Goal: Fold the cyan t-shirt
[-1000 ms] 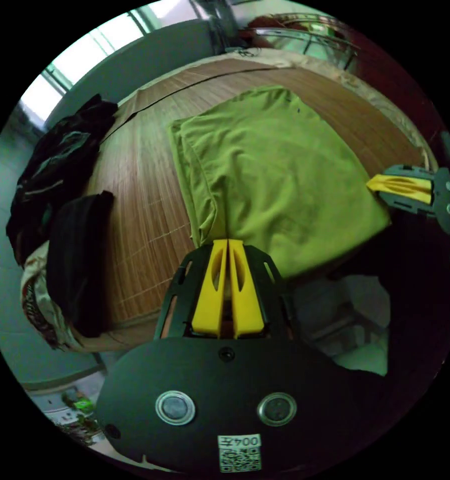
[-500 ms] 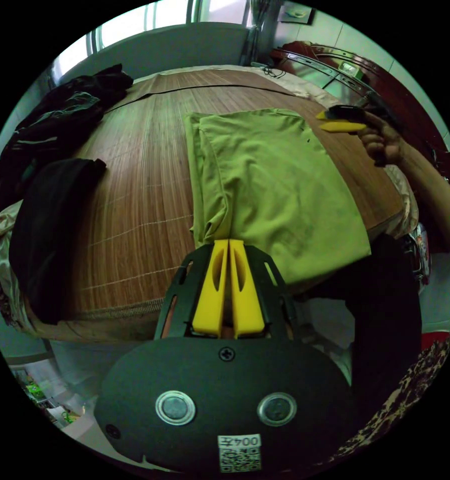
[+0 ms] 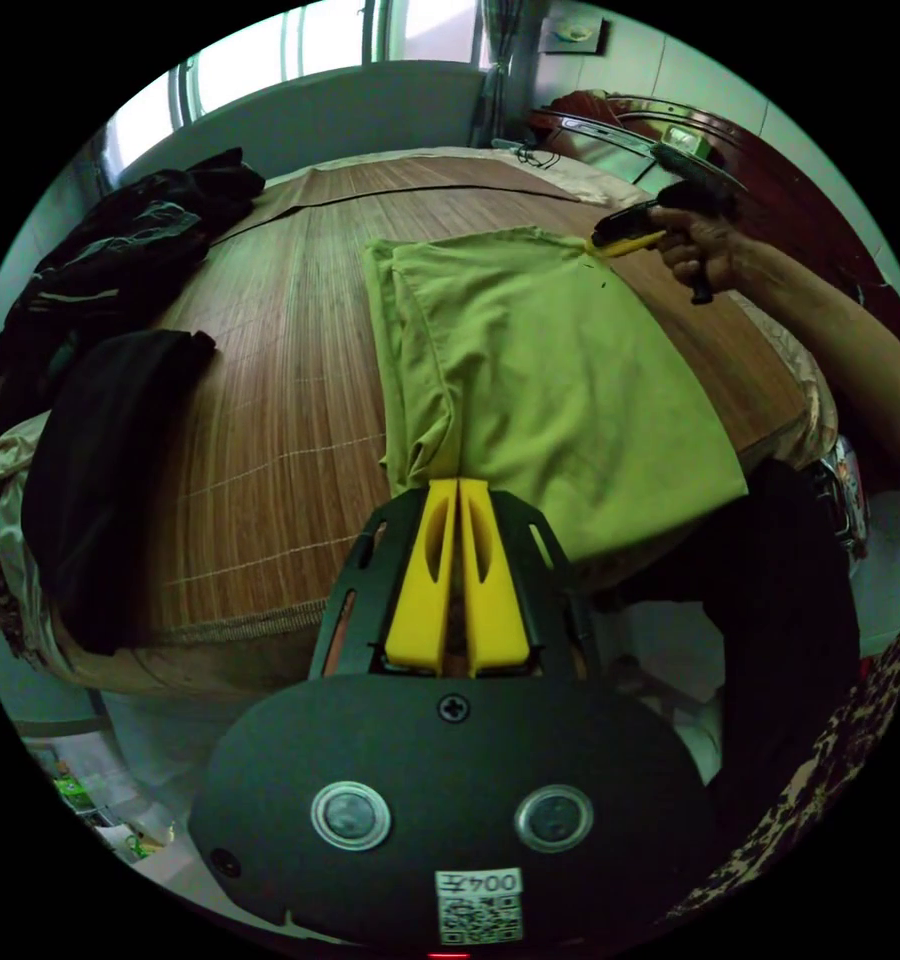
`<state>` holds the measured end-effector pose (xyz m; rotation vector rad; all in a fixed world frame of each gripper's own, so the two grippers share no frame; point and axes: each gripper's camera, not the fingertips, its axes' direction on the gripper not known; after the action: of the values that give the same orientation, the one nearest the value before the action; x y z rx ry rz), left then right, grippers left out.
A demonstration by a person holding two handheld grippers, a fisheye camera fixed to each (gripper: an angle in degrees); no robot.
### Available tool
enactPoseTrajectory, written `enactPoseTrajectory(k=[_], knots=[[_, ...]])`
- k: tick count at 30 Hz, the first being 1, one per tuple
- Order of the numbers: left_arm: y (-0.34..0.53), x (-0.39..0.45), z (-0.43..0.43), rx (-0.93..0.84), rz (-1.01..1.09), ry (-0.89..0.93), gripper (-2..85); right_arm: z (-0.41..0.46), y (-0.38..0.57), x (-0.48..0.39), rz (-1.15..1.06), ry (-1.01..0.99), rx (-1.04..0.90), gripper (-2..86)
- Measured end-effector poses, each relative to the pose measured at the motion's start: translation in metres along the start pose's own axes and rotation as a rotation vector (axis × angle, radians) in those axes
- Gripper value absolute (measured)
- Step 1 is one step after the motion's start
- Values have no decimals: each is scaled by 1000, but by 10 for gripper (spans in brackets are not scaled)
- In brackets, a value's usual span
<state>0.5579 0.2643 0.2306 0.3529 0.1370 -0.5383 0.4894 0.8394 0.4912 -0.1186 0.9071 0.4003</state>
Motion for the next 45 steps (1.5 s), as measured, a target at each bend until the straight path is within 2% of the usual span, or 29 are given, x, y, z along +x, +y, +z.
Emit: enactPoseTrajectory(k=[2, 3, 5, 8, 11, 16, 19, 23, 27, 33, 39, 43, 45], knots=[[5, -6, 0, 10, -10, 14, 8, -29, -4, -44, -198, 182, 52, 47], [8, -10, -1, 17, -18, 22, 8, -33, -3, -57, -266, 202, 47, 41], [12, -14, -1, 25, -24, 29, 8, -38, 7, -110, -541, 206, -50, 5], [21, -21, -2, 43, -35, 36, 9, -28, 19, -161, -730, 193, -171, -5], [30, -30, -4, 59, -49, 48, 9, -8, 22, -193, -825, 211, -249, -6], [51, -48, -6, 125, -103, 96, 8, 1, -3, -212, -814, 220, -323, -2], [72, -58, -15, 207, -138, 143, 6, -28, -34, -225, -754, 61, -247, 10], [88, -59, -33, 289, -121, 180, 3, -35, -72, -256, -735, -48, -233, 99], [99, -62, -16, 188, -84, 111, 2, -21, -94, -277, -697, 18, -242, 95], [117, -86, -13, 197, -125, 170, 3, -3, -109, -293, -664, -7, -290, 83], [129, -104, -13, 171, -108, 178, 5, 27, -112, -307, -694, 116, -300, 63], [142, -115, -14, 177, -107, 173, 5, 37, -121, -286, -574, -25, -342, 64], [149, -120, -16, 188, -106, 174, 4, 24, -117, -268, -523, -91, -280, 70]])
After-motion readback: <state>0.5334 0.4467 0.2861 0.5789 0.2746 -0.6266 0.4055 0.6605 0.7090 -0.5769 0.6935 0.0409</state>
